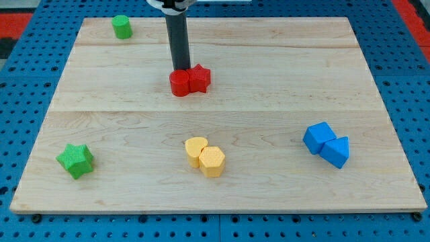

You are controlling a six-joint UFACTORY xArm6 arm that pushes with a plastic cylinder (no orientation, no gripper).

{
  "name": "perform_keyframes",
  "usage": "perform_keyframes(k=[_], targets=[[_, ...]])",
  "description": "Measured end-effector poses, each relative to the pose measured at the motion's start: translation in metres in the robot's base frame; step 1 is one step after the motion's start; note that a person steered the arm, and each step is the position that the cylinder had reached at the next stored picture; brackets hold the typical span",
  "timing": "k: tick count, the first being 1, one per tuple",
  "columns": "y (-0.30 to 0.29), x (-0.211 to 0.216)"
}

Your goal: Slide the green circle close to the green star

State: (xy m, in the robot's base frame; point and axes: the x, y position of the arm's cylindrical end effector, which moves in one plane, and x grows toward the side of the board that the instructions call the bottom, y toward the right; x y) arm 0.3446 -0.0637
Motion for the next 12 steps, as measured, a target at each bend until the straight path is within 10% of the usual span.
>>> perform_keyframes(k=[4, 12], targets=[[-0.059, -0.153], [-0.178, -0.104]])
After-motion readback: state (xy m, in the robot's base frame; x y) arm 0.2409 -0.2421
